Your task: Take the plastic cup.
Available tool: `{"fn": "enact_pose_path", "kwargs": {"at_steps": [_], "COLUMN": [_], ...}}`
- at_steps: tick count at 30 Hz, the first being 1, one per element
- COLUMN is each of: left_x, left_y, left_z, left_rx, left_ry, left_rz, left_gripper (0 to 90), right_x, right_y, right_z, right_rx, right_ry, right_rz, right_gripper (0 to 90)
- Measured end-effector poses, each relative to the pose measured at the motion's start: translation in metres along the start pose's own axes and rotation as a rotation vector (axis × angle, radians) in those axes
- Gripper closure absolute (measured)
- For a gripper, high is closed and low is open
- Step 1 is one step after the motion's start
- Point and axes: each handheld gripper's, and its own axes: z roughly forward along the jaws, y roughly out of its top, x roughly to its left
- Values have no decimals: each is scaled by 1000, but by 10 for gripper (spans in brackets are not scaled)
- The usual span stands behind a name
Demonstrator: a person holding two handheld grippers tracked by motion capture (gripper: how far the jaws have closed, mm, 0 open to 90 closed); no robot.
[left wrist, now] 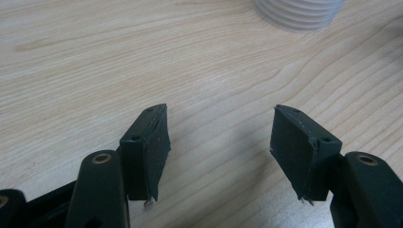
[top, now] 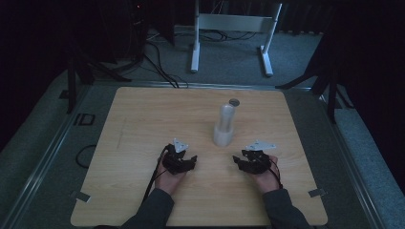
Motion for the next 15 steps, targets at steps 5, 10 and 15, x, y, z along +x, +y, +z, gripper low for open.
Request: {"fn": "enact_pose_path", "kwargs": {"at_steps": [5, 10, 15], "left_x": [-1, 0, -2], "left_y": [3, 6, 24], "left_z": [2, 3, 5], "left_rx": [9, 1, -36], "left_ry": [-9, -6, -37], "left_rz": [23, 21, 47], "left_gripper": [368, 357, 348], "right_x": [-2, -2, -7], "right_y": [0, 2, 10], "right_z": [-2, -2, -3], "right_rx": [-1, 2, -10], "right_ry": [-7, -17, -8], "right_rz": [20, 14, 8], "right_gripper": [514, 532, 553]}}
